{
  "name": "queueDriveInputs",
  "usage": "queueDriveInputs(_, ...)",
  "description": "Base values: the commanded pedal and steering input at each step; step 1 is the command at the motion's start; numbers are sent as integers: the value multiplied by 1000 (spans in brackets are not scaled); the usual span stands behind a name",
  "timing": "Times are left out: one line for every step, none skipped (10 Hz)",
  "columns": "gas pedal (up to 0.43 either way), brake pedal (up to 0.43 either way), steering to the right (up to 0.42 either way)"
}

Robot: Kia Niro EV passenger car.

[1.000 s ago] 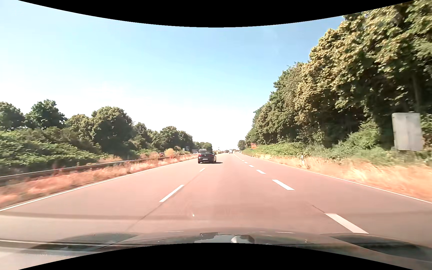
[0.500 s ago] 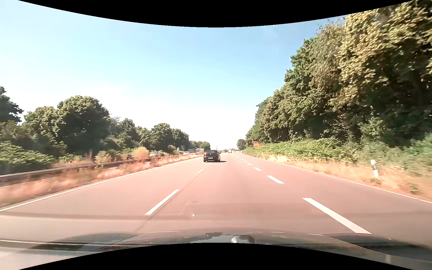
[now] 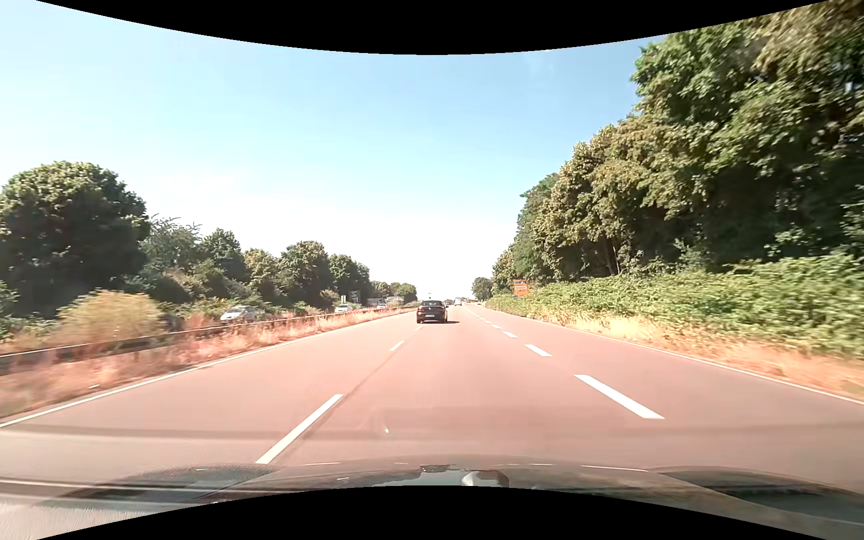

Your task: Follow the waypoints while adhering to traffic rules and regulations

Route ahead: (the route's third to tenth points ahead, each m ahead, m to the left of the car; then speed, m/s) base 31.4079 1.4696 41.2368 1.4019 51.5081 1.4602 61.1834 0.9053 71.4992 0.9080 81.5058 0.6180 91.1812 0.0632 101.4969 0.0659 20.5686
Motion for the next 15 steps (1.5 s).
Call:
queueDriveInputs(189,0,4)
queueDriveInputs(189,0,4)
queueDriveInputs(189,0,4)
queueDriveInputs(189,0,3)
queueDriveInputs(189,0,4)
queueDriveInputs(189,0,4)
queueDriveInputs(189,0,4)
queueDriveInputs(189,0,4)
queueDriveInputs(189,0,3)
queueDriveInputs(189,0,3)
queueDriveInputs(189,0,3)
queueDriveInputs(189,0,3)
queueDriveInputs(189,0,3)
queueDriveInputs(189,0,3)
queueDriveInputs(189,0,3)
